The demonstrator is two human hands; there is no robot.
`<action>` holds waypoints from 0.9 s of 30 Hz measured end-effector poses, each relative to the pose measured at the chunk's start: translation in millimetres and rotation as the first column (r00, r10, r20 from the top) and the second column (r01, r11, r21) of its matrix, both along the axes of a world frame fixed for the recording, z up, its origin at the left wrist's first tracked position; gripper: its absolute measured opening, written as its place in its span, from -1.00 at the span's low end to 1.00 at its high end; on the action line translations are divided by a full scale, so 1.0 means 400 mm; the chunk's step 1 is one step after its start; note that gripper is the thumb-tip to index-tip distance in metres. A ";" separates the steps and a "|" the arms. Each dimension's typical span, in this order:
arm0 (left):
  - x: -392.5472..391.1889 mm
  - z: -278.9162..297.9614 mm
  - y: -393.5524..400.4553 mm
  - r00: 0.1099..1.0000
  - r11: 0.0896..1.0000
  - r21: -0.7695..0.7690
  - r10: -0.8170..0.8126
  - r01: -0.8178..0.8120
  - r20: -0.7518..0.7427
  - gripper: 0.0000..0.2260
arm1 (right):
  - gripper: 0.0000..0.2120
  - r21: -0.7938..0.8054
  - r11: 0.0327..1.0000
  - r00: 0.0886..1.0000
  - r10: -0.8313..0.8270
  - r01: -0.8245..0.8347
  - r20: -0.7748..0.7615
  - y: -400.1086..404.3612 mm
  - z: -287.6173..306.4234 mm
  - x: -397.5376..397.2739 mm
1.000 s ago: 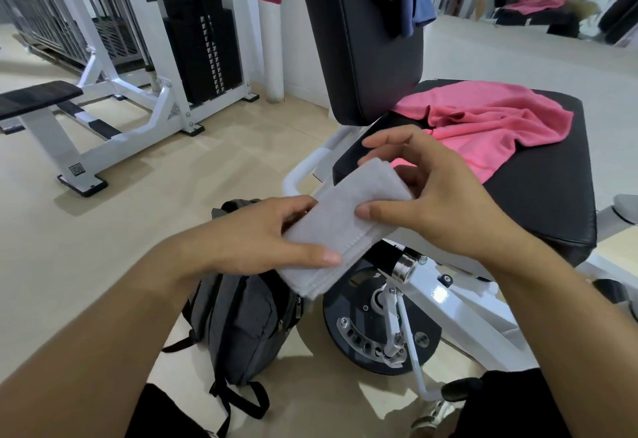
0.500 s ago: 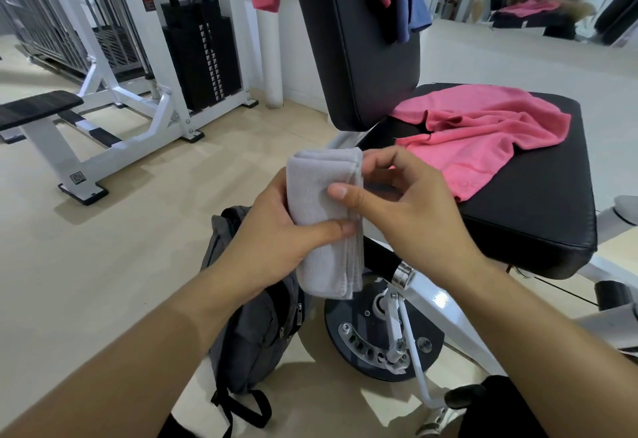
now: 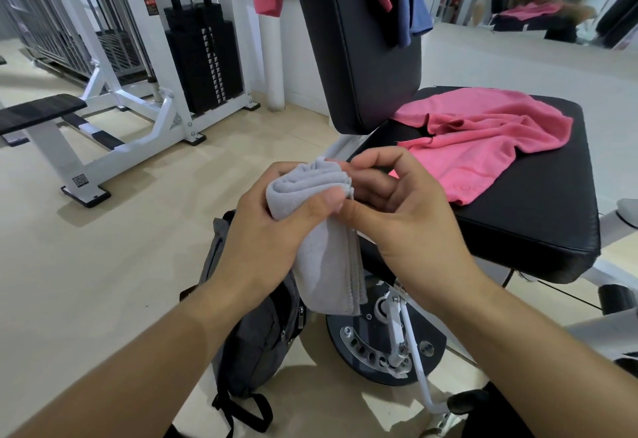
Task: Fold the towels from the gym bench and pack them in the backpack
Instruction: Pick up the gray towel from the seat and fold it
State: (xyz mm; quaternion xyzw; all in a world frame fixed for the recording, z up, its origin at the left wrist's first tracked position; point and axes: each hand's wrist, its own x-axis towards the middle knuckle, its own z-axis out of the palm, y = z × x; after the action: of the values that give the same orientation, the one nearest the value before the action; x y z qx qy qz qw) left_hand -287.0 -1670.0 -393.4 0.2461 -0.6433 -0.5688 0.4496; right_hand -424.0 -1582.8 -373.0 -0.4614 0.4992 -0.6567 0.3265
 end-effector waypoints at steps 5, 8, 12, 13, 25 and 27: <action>0.002 0.007 0.004 0.999 0.999 0.018 0.038 -0.038 -0.035 -0.73 | -0.40 0.112 0.993 0.994 -0.026 0.038 -0.102 -0.009 -0.015 -0.017; -0.001 0.021 0.009 0.990 0.986 0.149 0.086 -0.070 -0.107 -0.77 | -0.18 0.254 0.965 0.967 0.126 -0.067 -0.221 -0.008 -0.029 -0.016; -0.004 0.038 0.007 0.967 0.954 0.273 0.181 -0.128 -0.180 -0.60 | -0.03 0.359 0.932 0.862 0.219 -0.046 -0.458 -0.002 -0.042 0.014; -0.003 0.039 0.005 0.961 0.946 0.290 0.206 -0.146 -0.186 -0.57 | -0.04 0.358 0.933 0.843 0.214 -0.027 -0.494 -0.002 -0.043 0.019; 0.042 0.024 -0.064 0.927 0.967 -0.110 0.251 -0.229 0.280 -0.56 | -0.43 0.321 0.940 0.588 0.196 0.116 -0.785 -0.008 -0.033 0.002; 0.037 0.021 -0.058 0.916 0.950 -0.135 0.309 -0.283 0.254 -0.57 | -0.39 0.336 0.936 0.622 0.203 0.104 -0.757 -0.007 -0.031 0.007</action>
State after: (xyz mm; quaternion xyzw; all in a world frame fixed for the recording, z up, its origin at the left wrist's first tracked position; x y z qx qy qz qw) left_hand -272.1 -1693.4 -384.9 0.3945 -0.6806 -0.4234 0.4493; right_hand -421.2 -1585.8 -385.3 -0.6489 0.6855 -0.2822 0.1715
